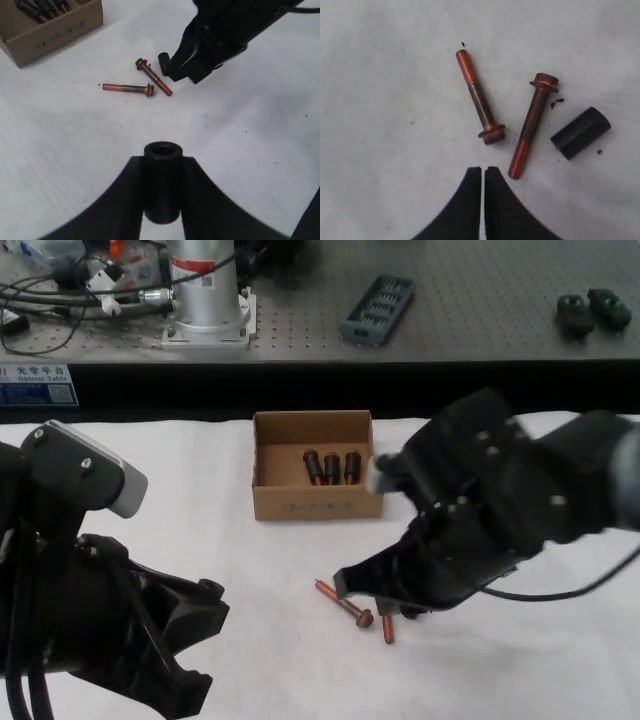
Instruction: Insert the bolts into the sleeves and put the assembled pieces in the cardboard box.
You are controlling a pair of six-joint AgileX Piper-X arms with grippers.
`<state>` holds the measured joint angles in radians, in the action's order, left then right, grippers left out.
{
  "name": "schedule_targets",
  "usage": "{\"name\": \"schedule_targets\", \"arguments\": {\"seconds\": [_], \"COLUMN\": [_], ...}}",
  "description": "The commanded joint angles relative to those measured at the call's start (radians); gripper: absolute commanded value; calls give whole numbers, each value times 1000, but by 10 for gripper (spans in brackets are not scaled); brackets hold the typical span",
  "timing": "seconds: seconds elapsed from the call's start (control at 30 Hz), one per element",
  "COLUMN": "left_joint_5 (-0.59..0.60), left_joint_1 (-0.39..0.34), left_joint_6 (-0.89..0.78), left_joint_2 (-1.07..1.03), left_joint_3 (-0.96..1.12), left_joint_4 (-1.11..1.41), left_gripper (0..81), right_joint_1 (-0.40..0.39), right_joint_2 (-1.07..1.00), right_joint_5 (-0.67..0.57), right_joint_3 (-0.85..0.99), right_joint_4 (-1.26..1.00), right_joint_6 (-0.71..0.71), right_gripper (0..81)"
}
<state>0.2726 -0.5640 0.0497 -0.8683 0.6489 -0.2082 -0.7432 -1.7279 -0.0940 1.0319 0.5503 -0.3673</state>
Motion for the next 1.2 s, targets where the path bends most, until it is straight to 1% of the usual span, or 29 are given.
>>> {"name": "schedule_targets", "arguments": {"seconds": [0.0, 0.03, 0.1, 0.13, 0.17, 0.27, 0.33, 0.5, 0.73, 0.83, 0.97, 1.07, 1.17], "left_joint_5": [10, 10, 10, 10, 10, 10, 10, 10, 10, 10, 10, 10, 10], "left_joint_1": [2, 2, 2, 2, 2, 2, 2, 2, 2, 2, 2, 2, 2], "left_joint_6": [-14, -14, -14, -14, -14, -14, -14, -14, -14, -14, -14, -14, -14], "left_joint_2": [9, 9, 9, 9, 9, 9, 9, 9, 9, 9, 9, 9, 9], "left_joint_3": [1, 1, 1, 1, 1, 1, 1, 1, -1, -1, -1, -1, -1], "left_joint_4": [0, 0, -2, -2, -4, -14, -25, -49, -60, -60, -60, -60, -60], "left_gripper": [6, 6, 6, 6, 6, 6, 6, 6, 6, 6, 6, 6, 6], "right_joint_1": [7, 10, 15, 19, 23, 43, 57, 83, 78, 77, 77, 77, 65], "right_joint_2": [-30, -46, -68, -77, -86, -104, -117, -152, -203, -225, -229, -229, -229], "right_joint_5": [16, 38, 82, 110, 124, 125, 125, 122, 117, 79, 73, 36, 11], "right_joint_3": [37, 55, 88, 104, 119, 157, 180, 230, 236, 242, 244, 253, 256], "right_joint_4": [-1, 7, 28, 38, 48, 51, 51, 99, 111, 106, 88, 96, 96], "right_joint_6": [26, 26, 26, 26, 31, 31, 31, 31, 31, 26, 8, 4, -14], "right_gripper": [109, 179, 291, 319, 315, 252, 228, 234, 234, 234, 234, 234, 234]}}
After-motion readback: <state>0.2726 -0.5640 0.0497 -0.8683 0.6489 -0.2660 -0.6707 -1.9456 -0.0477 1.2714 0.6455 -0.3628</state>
